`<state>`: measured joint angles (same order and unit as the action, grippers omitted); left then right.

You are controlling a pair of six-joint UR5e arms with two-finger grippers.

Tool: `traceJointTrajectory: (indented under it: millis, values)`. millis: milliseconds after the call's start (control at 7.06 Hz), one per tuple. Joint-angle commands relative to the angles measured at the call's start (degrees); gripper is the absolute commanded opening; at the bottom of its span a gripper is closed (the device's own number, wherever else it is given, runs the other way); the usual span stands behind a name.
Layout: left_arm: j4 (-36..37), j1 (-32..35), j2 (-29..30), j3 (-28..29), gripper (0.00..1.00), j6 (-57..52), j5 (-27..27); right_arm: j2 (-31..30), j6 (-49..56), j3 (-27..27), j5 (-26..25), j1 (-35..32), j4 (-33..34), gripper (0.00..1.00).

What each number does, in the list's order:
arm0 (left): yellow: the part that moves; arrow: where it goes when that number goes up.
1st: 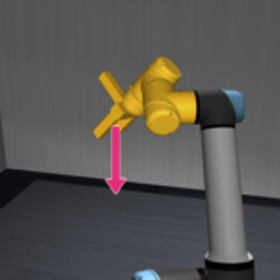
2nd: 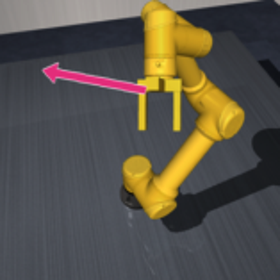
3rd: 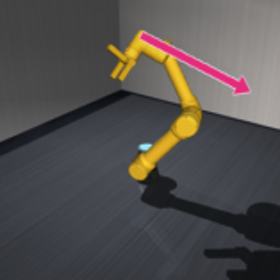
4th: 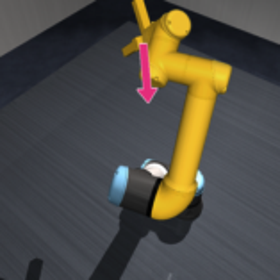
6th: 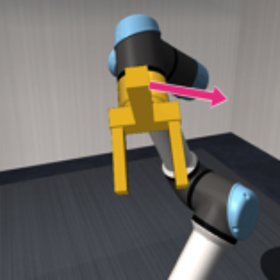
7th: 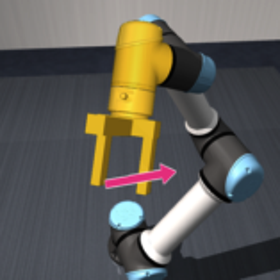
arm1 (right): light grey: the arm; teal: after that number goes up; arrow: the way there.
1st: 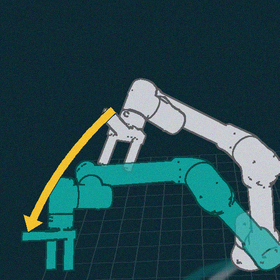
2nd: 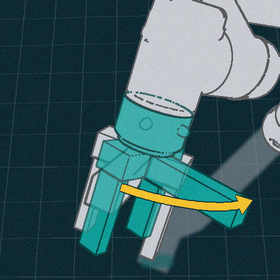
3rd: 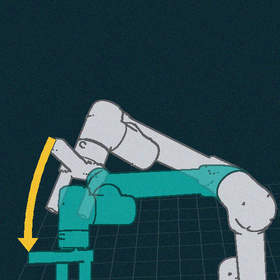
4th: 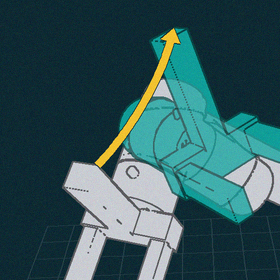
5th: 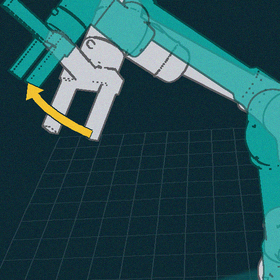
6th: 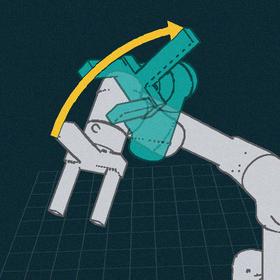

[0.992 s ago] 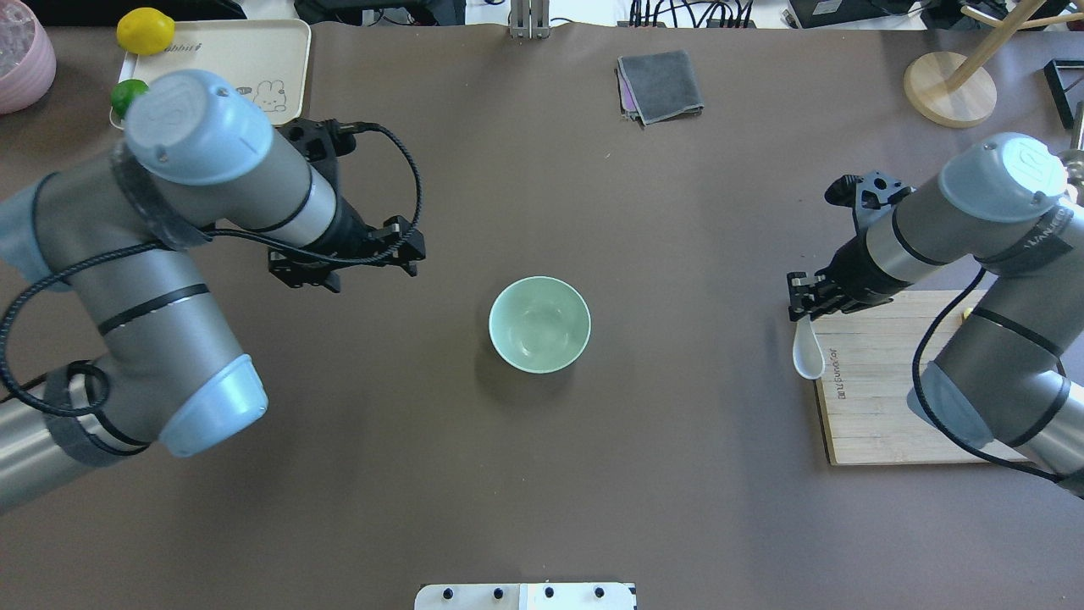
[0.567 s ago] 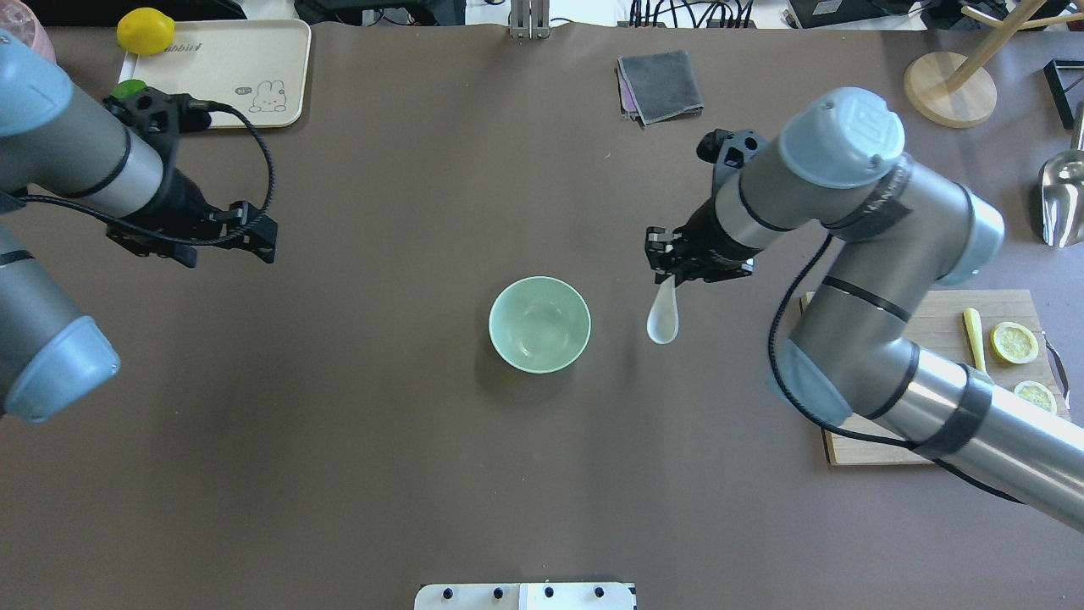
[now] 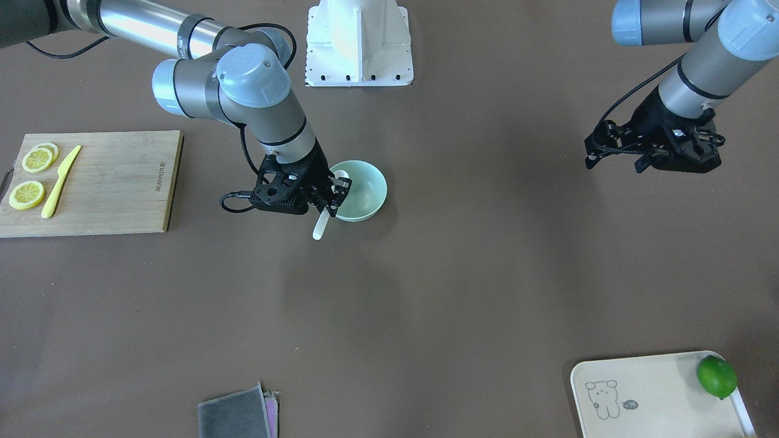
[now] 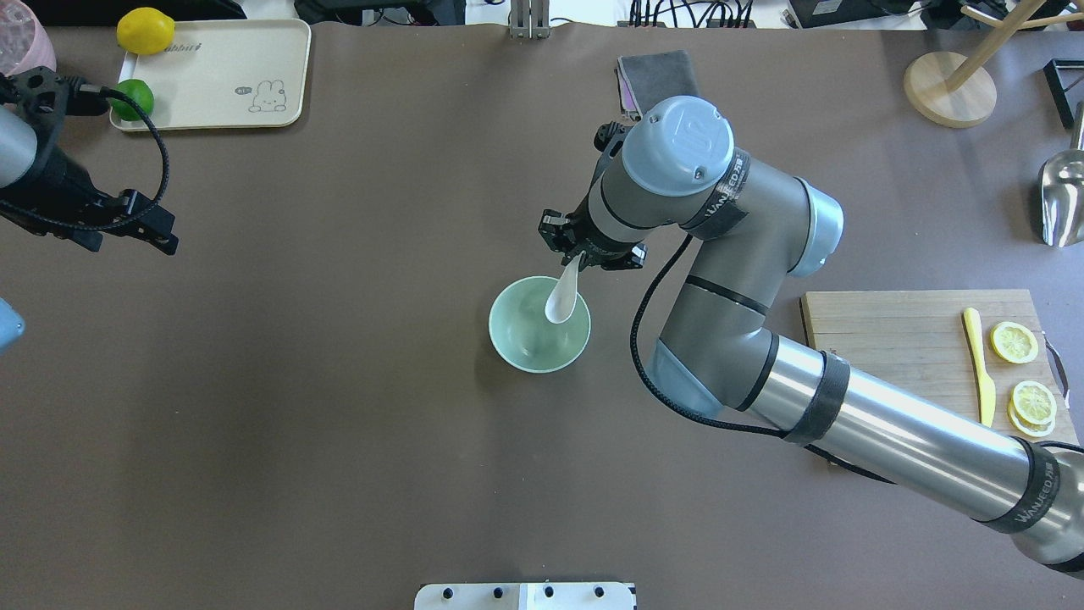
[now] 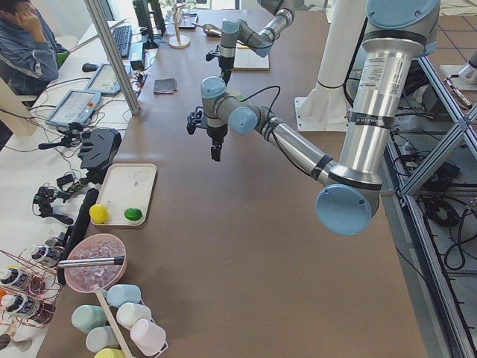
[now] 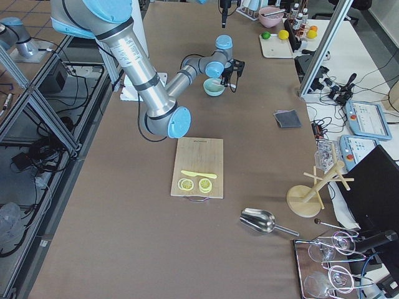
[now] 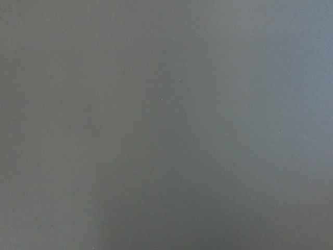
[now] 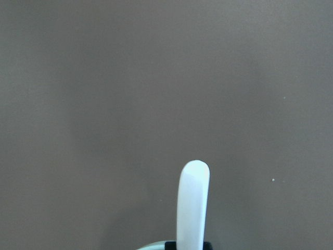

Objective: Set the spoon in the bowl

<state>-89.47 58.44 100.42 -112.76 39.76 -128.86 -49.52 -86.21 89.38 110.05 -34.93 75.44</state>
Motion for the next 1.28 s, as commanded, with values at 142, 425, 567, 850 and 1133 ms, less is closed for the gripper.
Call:
traceJointTrajectory:
  millis: [142, 425, 567, 850, 1133]
  values:
    - [-0.18, 0.1, 0.57, 1.49, 0.97, -0.3, -0.17, 0.92, -1.76, -0.43, -4.49, 1.97, -0.47, 0.92]
    - [-0.01, 1.23, 0.66, 2.8, 0.97, -0.47, -0.17, 0.3, -1.06, 0.61, -4.06, 0.67, -0.2, 1.0]
    - [0.69, 4.29, 0.31, 3.42, 0.97, -5.35, -0.17, -3.35, 0.94, 3.75, 2.39, -3.26, 0.23, 1.0]
    - [0.79, 10.18, -2.48, 5.17, 0.97, -15.98, -0.17, -17.72, 17.73, 11.57, 13.04, -14.4, 0.5, 1.0]
    - [1.13, 17.81, -7.14, 5.97, 0.97, -28.79, -0.17, -29.52, 40.92, 11.79, 24.12, -29.07, 0.59, 1.0]
